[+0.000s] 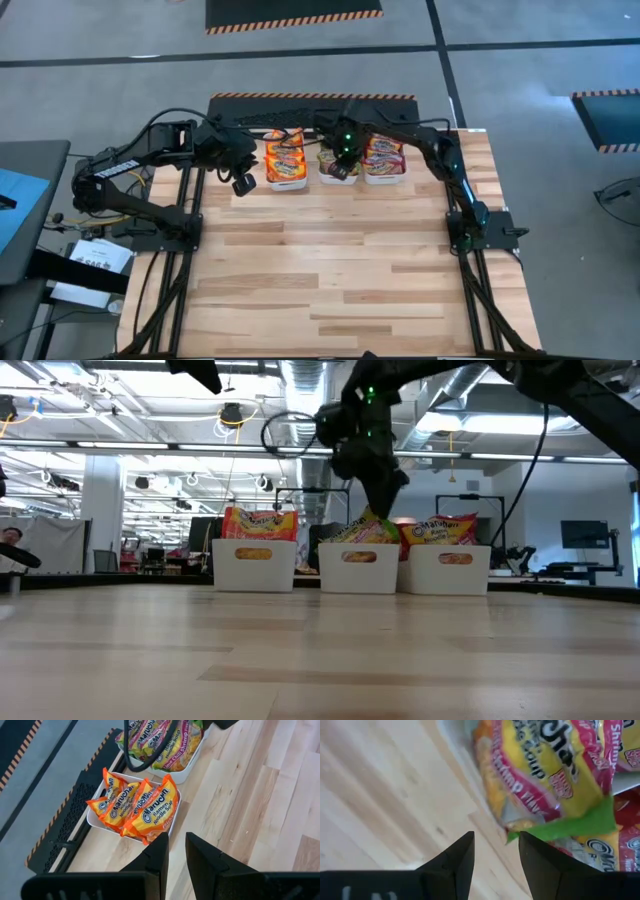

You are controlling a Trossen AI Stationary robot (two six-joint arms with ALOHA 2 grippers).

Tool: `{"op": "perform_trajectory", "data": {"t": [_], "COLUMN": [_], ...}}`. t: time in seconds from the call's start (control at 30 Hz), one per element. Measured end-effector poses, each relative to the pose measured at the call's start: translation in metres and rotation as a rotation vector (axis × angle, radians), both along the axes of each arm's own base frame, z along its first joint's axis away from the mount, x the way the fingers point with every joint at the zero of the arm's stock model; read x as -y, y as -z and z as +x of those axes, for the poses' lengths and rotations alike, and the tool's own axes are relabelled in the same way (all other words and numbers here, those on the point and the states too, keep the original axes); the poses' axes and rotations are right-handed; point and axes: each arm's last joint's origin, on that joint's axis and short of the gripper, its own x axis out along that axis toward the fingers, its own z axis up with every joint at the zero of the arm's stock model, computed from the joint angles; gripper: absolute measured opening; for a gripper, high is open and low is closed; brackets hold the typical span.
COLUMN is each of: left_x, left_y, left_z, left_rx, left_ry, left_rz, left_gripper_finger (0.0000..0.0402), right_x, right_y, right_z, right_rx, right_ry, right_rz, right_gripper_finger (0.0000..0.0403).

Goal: Sort Maruchan noodles
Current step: Put the green noodle pack into the center white bin, then return to Home Position

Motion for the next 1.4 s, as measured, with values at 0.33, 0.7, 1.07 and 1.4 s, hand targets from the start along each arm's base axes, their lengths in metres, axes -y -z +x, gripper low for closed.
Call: {"op": "perform_trajectory", "data": {"t": [0.33,0.7,1.07,1.4], "left_x": [0.0,0.0,0.0,0.011], "left_y": [0.0,0.0,-0.002,-0.016], "left_z": [0.0,0.0,0.001,-0.03], "left_rx": [-0.002,-0.004,0.031,0.183], "left_ry": [0.003,0.007,-0.008,-0.047], "left_rz": [0.003,0.005,-0.001,-0.034], "left_gripper_finger": [0.0052,0.0052,0.0052,0.0052], "right_x": [0.009,0.007,-0.002,-0.025], "right_y": [0.039,0.048,-0.014,-0.09], "right_z": [-0.001,-0.004,-0.022,-0.033], "right_rx": [-0.04,-0.065,0.085,0.466], "right_ry": [0.021,0.019,-0.008,-0.083], "right_rz": [-0.022,-0.01,-0.075,-0.252], "right_gripper_finger": [0.0176,0.0175,0.0175,0.0175]}}
